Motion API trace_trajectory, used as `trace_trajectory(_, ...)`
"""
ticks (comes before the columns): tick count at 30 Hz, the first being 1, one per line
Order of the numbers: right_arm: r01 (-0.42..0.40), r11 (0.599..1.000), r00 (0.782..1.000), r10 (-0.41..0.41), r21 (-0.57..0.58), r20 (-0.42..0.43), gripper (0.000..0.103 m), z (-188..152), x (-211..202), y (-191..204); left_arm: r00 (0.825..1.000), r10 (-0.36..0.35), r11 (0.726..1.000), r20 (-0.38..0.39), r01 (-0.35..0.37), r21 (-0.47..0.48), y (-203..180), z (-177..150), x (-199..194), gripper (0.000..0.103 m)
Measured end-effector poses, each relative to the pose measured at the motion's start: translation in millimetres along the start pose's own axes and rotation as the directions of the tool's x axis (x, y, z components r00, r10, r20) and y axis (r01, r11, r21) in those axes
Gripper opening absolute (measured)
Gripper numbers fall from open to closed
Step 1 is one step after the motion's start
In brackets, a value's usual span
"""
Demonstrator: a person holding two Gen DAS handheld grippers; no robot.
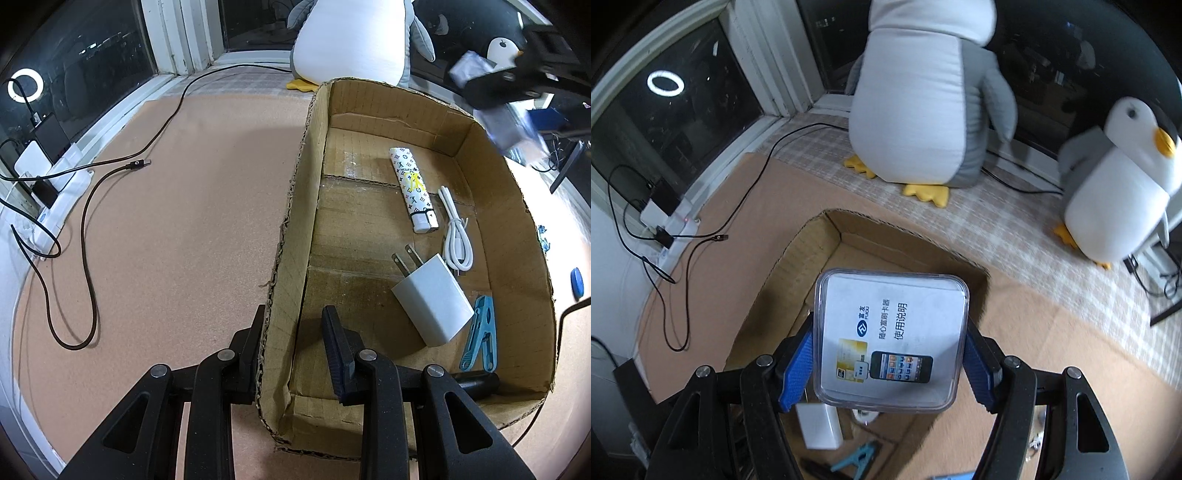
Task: Organize rigid objects
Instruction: 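Lower the clear card box into the box and open the right gripper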
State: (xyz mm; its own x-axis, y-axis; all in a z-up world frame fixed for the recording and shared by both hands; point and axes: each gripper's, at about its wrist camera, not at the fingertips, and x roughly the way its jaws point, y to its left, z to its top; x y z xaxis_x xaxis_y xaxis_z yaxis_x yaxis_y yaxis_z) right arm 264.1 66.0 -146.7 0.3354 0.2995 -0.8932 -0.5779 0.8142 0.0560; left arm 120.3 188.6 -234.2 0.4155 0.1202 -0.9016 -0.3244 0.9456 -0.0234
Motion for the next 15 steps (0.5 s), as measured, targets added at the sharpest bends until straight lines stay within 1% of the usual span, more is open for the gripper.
trace_trajectory(6,0.041,0.999,0.999,-0.041,-0.034,-0.01,0.067,8,22,8,1.0,-0.002,1.0,-0.001,0.002,-0.003,0,0,0,0.03)
trace_trajectory(15,0.065,0.997,0.998,-0.066,-0.052,-0.022,0.067,11,39,12,1.0,-0.005,1.0,-0.004,0.005,-0.006,3,2,1,0.03)
